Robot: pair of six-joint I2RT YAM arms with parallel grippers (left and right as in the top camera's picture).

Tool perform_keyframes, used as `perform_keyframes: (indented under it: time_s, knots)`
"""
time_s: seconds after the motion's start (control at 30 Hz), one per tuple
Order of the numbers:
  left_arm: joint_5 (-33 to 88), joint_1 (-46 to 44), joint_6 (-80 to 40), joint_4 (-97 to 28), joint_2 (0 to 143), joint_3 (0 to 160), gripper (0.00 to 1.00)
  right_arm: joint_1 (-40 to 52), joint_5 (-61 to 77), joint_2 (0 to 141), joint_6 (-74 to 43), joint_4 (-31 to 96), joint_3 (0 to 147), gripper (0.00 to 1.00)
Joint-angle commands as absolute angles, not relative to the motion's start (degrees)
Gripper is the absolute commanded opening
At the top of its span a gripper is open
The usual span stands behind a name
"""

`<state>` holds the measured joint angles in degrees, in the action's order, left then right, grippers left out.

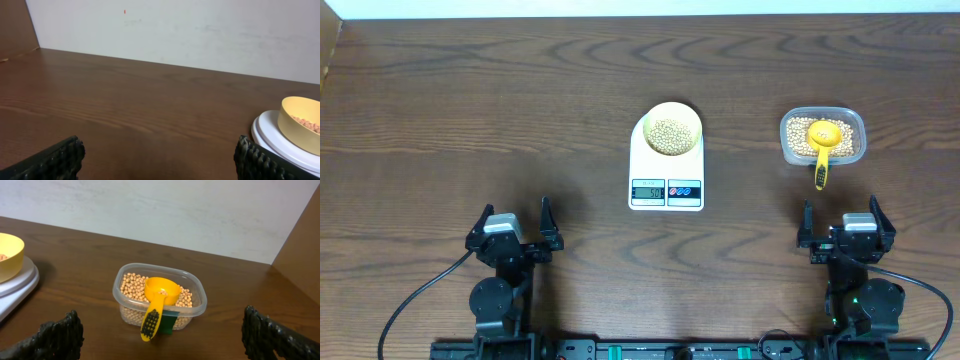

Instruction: Scoop item into bowl and weigh 50g on scale

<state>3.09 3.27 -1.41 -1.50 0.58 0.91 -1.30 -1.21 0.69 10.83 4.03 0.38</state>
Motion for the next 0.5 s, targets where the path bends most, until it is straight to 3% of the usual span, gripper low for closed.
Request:
perform_keyframes:
  time_s: [0.0,0.47]
  knots:
    - [3.46,3.31,0.64,-4.21,0.32,0.25,0.98,-0.91,-0.93,0.38,11.20,4.29,0.32,0.99]
    - [2.96,3.31,0.62,-4.03,0.34,0.25,0.98,-0.91,-0.93,0.38,11.22,4.29,0.32,0.99]
